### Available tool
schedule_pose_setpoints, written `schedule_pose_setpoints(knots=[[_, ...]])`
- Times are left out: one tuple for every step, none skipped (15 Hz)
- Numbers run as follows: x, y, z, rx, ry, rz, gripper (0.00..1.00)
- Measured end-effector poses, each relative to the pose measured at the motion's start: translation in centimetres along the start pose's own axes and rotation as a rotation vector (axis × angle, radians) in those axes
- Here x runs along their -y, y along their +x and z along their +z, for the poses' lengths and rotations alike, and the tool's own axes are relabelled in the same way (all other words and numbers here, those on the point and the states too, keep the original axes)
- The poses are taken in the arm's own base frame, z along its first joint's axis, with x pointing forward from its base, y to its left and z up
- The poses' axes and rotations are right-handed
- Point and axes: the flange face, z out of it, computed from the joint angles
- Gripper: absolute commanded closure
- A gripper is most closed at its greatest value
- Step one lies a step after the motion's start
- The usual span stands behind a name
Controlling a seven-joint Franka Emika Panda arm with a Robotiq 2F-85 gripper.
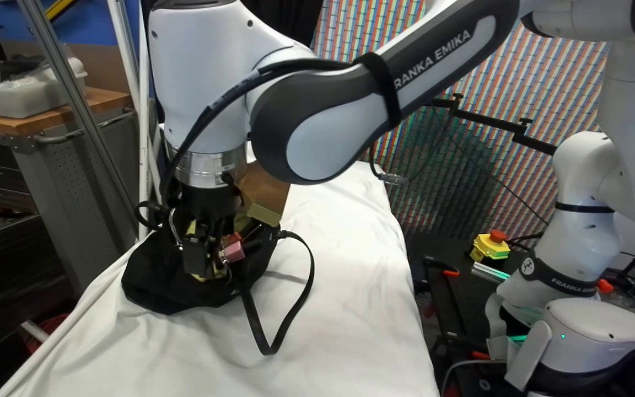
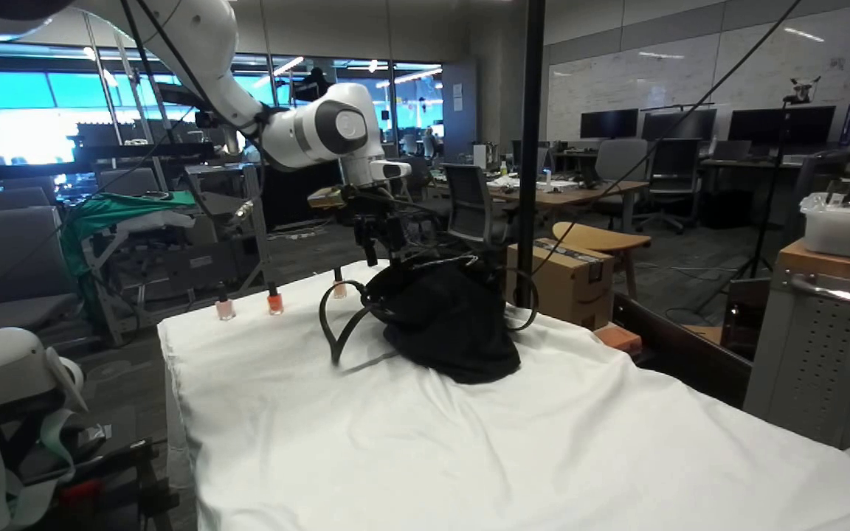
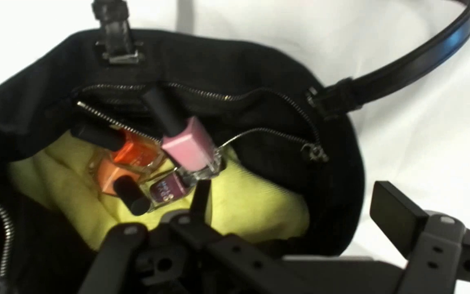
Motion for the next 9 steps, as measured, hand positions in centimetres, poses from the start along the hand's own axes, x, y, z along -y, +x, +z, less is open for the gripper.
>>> schedule_pose_setpoints(knots=[[1.2, -1.1, -0.4, 0.005, 0.003, -0.015, 0.0], [2.6, -2.2, -0.8, 0.009, 0.007, -0.031, 0.0], [3.9, -3.3, -1.3, 0.012, 0.012, -0.047, 0.0], [5.4, -4.5, -1.8, 0.014, 0.016, -0.066, 0.0], [6.8, -5.7, -2.2, 0.014, 0.021, -0.084, 0.0], [8.3, -6.8, -2.7, 0.013, 0.026, -0.101, 0.0], [9.8, -7.9, -3.1, 0.014, 0.031, -0.12, 0.0], [11.3, -9.0, -3.4, 0.015, 0.035, -0.137, 0.0], [12.6, -9.9, -3.5, 0.016, 0.039, -0.147, 0.0]])
